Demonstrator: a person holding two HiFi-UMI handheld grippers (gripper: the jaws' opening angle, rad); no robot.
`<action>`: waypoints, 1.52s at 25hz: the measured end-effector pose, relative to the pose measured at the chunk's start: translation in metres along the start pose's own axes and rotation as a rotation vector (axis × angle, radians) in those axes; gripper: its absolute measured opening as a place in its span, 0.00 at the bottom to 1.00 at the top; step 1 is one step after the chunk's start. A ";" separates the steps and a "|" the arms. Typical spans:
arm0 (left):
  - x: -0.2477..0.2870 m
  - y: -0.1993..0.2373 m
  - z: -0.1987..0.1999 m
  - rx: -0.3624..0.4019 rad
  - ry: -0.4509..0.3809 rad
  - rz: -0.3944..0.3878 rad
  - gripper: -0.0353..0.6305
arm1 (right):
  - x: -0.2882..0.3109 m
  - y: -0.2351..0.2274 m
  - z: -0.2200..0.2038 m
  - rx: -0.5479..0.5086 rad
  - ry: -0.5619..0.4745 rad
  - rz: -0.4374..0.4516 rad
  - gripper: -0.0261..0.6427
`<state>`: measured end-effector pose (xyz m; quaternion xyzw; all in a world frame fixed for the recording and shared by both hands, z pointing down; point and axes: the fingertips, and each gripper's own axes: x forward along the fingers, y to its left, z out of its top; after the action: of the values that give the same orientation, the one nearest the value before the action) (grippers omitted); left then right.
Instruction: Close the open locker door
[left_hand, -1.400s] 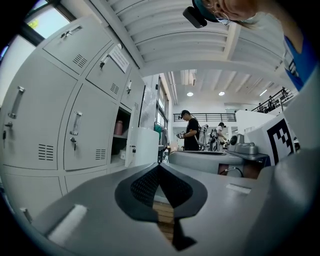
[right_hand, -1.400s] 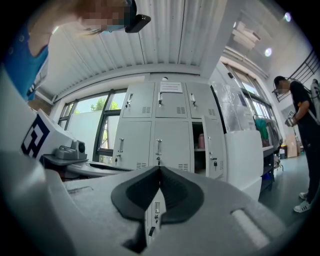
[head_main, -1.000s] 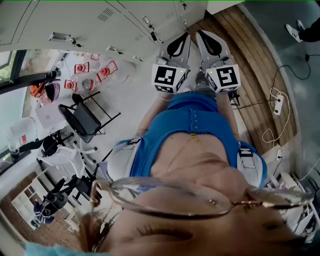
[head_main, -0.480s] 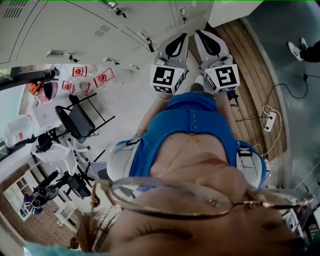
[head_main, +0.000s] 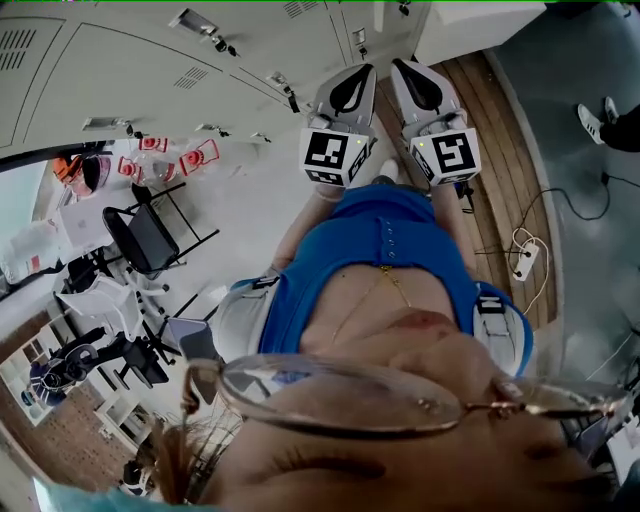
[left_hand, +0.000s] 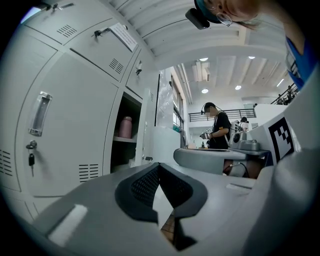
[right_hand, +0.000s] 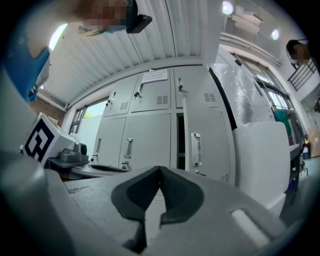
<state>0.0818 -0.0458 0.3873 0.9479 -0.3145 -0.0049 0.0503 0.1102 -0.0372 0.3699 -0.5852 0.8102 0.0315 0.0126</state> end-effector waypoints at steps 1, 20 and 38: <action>0.005 0.000 -0.001 0.001 -0.002 0.006 0.04 | 0.002 -0.005 0.000 -0.003 0.000 0.008 0.04; 0.040 0.053 -0.007 -0.025 0.017 0.032 0.04 | 0.057 -0.042 -0.011 0.003 0.017 0.001 0.04; 0.106 0.103 -0.008 -0.021 0.046 -0.243 0.04 | 0.100 -0.089 -0.008 0.044 -0.026 -0.116 0.04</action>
<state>0.1057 -0.1905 0.4079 0.9784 -0.1958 0.0076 0.0663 0.1632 -0.1608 0.3686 -0.6304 0.7750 0.0206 0.0378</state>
